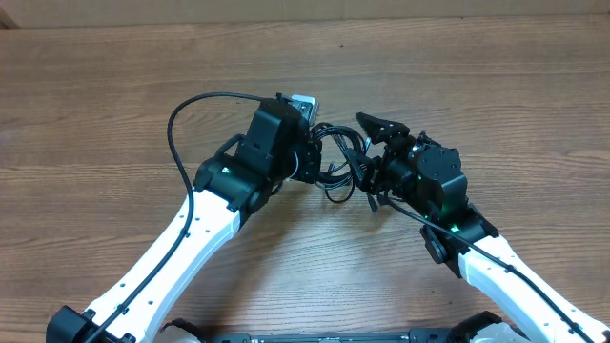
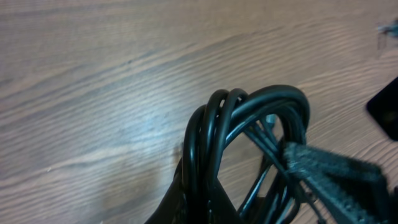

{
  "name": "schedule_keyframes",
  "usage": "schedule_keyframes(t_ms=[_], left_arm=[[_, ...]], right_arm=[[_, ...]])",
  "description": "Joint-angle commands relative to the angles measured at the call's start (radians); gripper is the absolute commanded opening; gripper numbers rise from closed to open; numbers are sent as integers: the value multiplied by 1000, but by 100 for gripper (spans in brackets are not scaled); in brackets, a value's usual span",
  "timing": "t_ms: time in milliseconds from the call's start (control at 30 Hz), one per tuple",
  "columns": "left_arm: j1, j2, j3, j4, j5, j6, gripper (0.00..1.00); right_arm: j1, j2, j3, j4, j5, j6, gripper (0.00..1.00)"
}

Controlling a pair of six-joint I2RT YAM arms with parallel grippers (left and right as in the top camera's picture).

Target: Untangle cables

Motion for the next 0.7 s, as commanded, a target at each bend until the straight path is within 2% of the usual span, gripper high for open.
schedule_keyframes(t_ms=[0, 100, 233, 300, 400, 467, 667], left_arm=[[-51, -6, 29, 56, -3, -42, 4], [-99, -6, 29, 77, -56, -38, 4], [-160, -6, 29, 87, -89, -8, 4], [-179, -6, 29, 85, -100, -1, 4], [-183, -7, 29, 85, -99, 7, 4], [-183, -7, 29, 84, -116, 17, 4], [-182, -6, 29, 128, -351, -33, 4]], right_arm=[[-4, 10, 19, -4, 47, 174, 77], [-4, 10, 19, -4, 72, 253, 80], [-4, 10, 19, 0, 130, 258, 82], [-4, 10, 19, -2, 160, 258, 81], [-4, 10, 19, -23, 198, 258, 73], [-4, 10, 19, -27, 189, 258, 73], [-3, 10, 19, -31, 55, 189, 74]])
